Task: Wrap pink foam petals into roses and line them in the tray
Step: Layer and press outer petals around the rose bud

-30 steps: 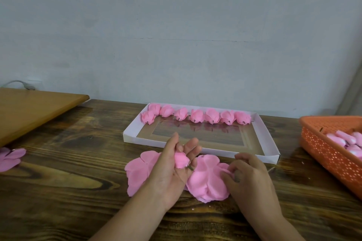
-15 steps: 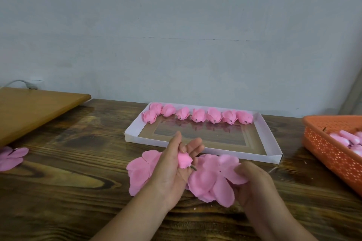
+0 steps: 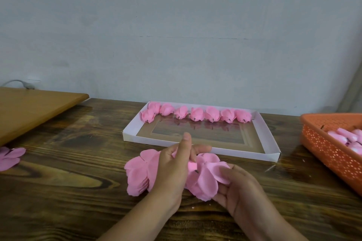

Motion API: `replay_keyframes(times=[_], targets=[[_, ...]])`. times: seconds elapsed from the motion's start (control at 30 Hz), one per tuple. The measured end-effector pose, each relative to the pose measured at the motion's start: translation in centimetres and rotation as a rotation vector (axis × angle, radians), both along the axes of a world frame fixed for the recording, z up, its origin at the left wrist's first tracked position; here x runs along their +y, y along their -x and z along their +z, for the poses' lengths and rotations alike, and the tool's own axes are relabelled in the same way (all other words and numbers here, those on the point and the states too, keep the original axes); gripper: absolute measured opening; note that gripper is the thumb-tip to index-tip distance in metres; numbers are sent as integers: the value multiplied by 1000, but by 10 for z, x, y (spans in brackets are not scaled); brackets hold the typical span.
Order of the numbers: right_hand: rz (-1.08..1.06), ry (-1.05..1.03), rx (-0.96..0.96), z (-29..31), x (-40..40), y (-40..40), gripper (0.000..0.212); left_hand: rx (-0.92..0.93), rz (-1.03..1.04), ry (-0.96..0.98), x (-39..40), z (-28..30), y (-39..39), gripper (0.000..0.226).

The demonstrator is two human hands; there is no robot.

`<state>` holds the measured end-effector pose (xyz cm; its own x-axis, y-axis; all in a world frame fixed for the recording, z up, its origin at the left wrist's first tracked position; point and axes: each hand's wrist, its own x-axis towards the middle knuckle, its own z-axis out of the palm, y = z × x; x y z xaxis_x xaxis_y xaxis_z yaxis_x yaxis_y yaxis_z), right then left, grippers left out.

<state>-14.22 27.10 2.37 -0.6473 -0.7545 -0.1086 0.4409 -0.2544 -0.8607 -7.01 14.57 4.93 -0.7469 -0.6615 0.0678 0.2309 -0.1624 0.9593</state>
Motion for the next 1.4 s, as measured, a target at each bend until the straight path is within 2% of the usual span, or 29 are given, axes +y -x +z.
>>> replay_keyframes(times=[0.1,0.2,0.3,0.47,1.03,1.2,1.4], targets=[[-71,-57,39,-1,1,1,24,60,32,23,-1,0,0,53],[-66,-78,69,-1,0,-1,18,98,49,42,-1,1,-1,53],[-28,-91,125,0,-2,-6,31,121,43,37,-1,0,-1,52],[12,-95,103,1,-4,-11,35,141,47,21,0,-1,0,51],[0,-61,40,3,-3,-12,36,106,62,44,-3,-3,2,50],[27,-35,46,3,-4,-12,26,72,64,32,-2,-3,4,52],[43,50,-54,17,-4,-19,48,-9,26,-148,-7,-6,5,55]])
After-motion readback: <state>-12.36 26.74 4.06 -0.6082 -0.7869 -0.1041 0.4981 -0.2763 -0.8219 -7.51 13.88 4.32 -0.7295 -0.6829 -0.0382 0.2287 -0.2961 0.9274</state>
